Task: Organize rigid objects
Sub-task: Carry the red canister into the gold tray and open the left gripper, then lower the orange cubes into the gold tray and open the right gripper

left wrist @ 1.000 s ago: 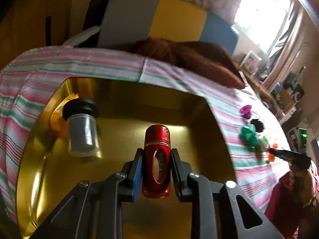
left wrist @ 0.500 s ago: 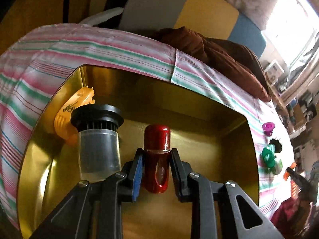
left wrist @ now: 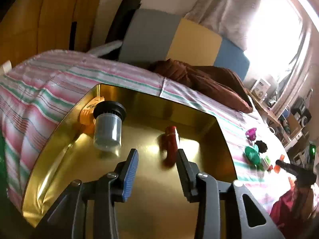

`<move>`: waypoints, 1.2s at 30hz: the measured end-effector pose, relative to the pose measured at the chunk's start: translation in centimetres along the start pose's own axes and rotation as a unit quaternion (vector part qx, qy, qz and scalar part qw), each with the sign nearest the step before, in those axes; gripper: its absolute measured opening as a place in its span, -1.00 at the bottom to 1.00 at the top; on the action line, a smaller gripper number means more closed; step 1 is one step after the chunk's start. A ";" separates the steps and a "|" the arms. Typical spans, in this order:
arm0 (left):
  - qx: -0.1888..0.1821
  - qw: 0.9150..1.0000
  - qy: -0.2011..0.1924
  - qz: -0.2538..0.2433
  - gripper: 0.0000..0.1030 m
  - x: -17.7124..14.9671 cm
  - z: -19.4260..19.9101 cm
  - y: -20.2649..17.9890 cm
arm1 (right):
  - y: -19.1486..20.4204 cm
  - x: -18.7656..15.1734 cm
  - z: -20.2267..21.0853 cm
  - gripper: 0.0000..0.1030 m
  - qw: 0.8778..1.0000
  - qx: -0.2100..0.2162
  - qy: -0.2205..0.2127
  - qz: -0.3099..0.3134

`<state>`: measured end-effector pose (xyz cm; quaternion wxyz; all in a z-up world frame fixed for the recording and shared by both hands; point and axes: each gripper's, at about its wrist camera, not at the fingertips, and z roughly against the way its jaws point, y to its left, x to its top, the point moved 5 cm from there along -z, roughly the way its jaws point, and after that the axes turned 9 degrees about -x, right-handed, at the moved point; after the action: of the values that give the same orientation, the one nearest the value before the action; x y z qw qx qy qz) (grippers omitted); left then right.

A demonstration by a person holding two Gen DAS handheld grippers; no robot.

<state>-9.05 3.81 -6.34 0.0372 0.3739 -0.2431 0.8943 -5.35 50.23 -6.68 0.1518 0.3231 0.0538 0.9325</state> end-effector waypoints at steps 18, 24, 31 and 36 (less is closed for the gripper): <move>0.007 1.000 -0.003 -0.013 -0.21 -3.1 2.4 -1.7 | 22.1 0.0 0.7 -0.49 0.978 0.164 0.018 0.130; 0.016 1.000 0.003 -0.003 -0.21 -3.3 3.0 -0.8 | 31.1 -1.3 -2.5 -0.49 0.964 0.184 0.062 0.180; 0.027 0.999 0.008 0.014 -0.20 -3.4 3.3 0.5 | 38.3 -2.6 -7.5 -0.49 0.956 0.161 0.112 0.218; 0.027 0.999 0.008 0.022 -0.20 -3.3 3.3 0.9 | 40.8 -3.3 -10.3 -0.48 0.954 0.146 0.134 0.227</move>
<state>-4.78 1.83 -6.94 0.0090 0.3620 -0.2266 0.9042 -19.40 10.46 -8.63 -0.1211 0.2177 0.1341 0.9591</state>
